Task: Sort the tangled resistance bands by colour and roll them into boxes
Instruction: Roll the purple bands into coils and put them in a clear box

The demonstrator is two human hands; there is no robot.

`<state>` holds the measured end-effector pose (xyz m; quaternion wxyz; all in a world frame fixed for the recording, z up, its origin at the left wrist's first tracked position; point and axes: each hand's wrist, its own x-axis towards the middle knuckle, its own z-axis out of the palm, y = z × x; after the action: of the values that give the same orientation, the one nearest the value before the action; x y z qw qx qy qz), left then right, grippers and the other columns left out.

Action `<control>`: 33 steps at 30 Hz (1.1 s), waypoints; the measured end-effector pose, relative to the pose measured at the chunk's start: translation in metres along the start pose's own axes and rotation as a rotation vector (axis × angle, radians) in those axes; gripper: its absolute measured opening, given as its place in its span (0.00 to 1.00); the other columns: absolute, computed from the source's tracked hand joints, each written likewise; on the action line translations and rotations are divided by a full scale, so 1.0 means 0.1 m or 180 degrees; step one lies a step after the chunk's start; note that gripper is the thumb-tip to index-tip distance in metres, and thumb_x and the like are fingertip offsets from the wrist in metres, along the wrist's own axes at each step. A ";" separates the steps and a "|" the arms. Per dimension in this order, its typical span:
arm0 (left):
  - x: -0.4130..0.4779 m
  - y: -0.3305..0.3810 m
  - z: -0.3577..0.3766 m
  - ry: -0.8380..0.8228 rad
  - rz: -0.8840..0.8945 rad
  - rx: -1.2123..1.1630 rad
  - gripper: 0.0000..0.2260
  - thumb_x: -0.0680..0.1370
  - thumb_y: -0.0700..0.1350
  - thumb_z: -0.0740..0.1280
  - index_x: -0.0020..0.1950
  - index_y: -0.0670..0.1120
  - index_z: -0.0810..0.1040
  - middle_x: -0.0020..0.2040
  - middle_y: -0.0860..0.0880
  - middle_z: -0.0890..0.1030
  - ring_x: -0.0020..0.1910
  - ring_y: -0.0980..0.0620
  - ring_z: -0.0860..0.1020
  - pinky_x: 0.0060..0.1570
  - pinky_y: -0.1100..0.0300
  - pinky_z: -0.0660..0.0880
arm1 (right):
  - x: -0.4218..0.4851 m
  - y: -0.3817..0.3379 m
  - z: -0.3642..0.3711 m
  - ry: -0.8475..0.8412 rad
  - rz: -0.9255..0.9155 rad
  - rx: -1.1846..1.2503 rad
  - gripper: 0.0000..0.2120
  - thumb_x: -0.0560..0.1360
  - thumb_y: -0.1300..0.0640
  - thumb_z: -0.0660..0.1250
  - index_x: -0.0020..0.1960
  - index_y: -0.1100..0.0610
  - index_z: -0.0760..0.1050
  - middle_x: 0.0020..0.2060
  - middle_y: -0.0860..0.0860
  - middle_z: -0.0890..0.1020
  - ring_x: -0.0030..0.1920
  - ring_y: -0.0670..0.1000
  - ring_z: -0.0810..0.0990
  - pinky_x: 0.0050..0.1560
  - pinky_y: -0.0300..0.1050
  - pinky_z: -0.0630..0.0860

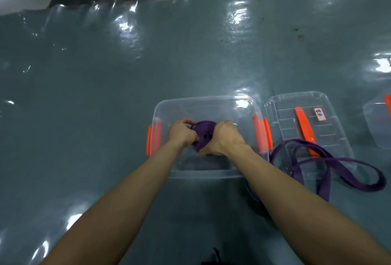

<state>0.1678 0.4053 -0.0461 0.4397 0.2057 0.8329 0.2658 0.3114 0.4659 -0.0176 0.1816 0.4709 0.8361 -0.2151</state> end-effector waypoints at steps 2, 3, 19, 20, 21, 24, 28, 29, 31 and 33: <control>0.04 -0.03 0.06 0.0112 0.0036 0.0091 0.23 0.69 0.28 0.79 0.62 0.44 0.85 0.55 0.42 0.88 0.56 0.41 0.87 0.55 0.42 0.87 | 0.07 -0.02 0.00 -0.0177 0.0030 -0.0189 0.42 0.62 0.28 0.78 0.63 0.59 0.79 0.53 0.57 0.81 0.53 0.57 0.81 0.48 0.46 0.72; 0.06 -0.05 0.08 0.0181 0.0059 0.0137 0.23 0.69 0.28 0.80 0.61 0.44 0.86 0.54 0.42 0.88 0.55 0.41 0.87 0.55 0.44 0.86 | 0.10 -0.02 0.00 -0.0284 0.0054 -0.0190 0.43 0.63 0.28 0.78 0.64 0.58 0.79 0.56 0.57 0.82 0.57 0.57 0.82 0.52 0.46 0.73; -0.11 0.08 0.07 0.0456 0.1758 0.3505 0.11 0.79 0.47 0.74 0.59 0.45 0.80 0.58 0.41 0.84 0.57 0.35 0.83 0.47 0.48 0.74 | -0.89 0.51 -0.40 0.1816 -0.0282 0.1874 0.13 0.81 0.52 0.70 0.64 0.53 0.83 0.53 0.46 0.87 0.44 0.48 0.85 0.55 0.46 0.80; -0.12 0.10 0.08 0.0227 0.1907 0.3616 0.09 0.80 0.44 0.72 0.60 0.46 0.81 0.60 0.42 0.83 0.58 0.36 0.82 0.50 0.47 0.76 | -1.06 0.63 -0.38 0.2218 -0.0229 0.2037 0.10 0.81 0.54 0.68 0.61 0.52 0.84 0.50 0.44 0.87 0.41 0.45 0.83 0.51 0.44 0.78; -0.14 0.13 0.09 0.0013 0.1963 0.3722 0.09 0.81 0.43 0.71 0.61 0.46 0.82 0.62 0.43 0.82 0.60 0.37 0.82 0.53 0.47 0.77 | -1.21 0.77 -0.33 0.2465 -0.0093 0.2116 0.09 0.82 0.56 0.68 0.59 0.51 0.84 0.49 0.45 0.87 0.40 0.46 0.82 0.49 0.44 0.78; -0.24 0.28 0.07 -0.0271 0.1784 0.3774 0.10 0.83 0.46 0.70 0.61 0.44 0.85 0.62 0.42 0.84 0.60 0.38 0.82 0.59 0.46 0.80 | -1.55 1.23 -0.03 0.2520 0.0728 0.1972 0.10 0.80 0.55 0.69 0.61 0.54 0.82 0.54 0.51 0.86 0.50 0.56 0.85 0.55 0.51 0.79; -0.63 0.34 0.05 -0.0430 0.1532 0.3064 0.20 0.89 0.59 0.60 0.61 0.46 0.84 0.58 0.43 0.86 0.58 0.39 0.82 0.60 0.47 0.79 | -1.81 1.64 0.57 0.1320 0.2154 0.1689 0.54 0.69 0.30 0.77 0.81 0.61 0.61 0.73 0.65 0.71 0.73 0.68 0.71 0.70 0.65 0.72; -0.79 0.31 0.08 -0.0260 0.1631 0.2805 0.22 0.89 0.61 0.57 0.60 0.47 0.83 0.58 0.44 0.86 0.58 0.39 0.82 0.59 0.46 0.78 | -1.87 1.66 0.71 0.1111 0.2416 0.1717 0.64 0.65 0.24 0.76 0.83 0.63 0.55 0.75 0.66 0.68 0.75 0.68 0.69 0.70 0.68 0.71; -1.14 0.16 0.19 0.0186 0.1987 0.2296 0.24 0.88 0.63 0.54 0.62 0.49 0.82 0.59 0.44 0.85 0.58 0.39 0.81 0.58 0.45 0.78 | -1.93 1.67 0.94 0.0890 0.2690 0.1774 0.76 0.58 0.17 0.73 0.84 0.66 0.49 0.78 0.67 0.66 0.77 0.67 0.67 0.70 0.70 0.72; -1.45 -0.03 0.34 0.0608 0.2373 0.2262 0.26 0.87 0.65 0.50 0.64 0.50 0.80 0.59 0.44 0.84 0.57 0.39 0.81 0.57 0.44 0.78 | -1.94 1.65 1.10 0.0922 0.2773 0.1783 0.79 0.54 0.15 0.73 0.83 0.68 0.50 0.78 0.67 0.66 0.77 0.67 0.67 0.70 0.69 0.72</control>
<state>0.2726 0.3287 0.0264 0.1404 0.5995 0.7783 0.1228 0.5603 0.3465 -0.0431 0.0043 0.8294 0.4905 -0.2674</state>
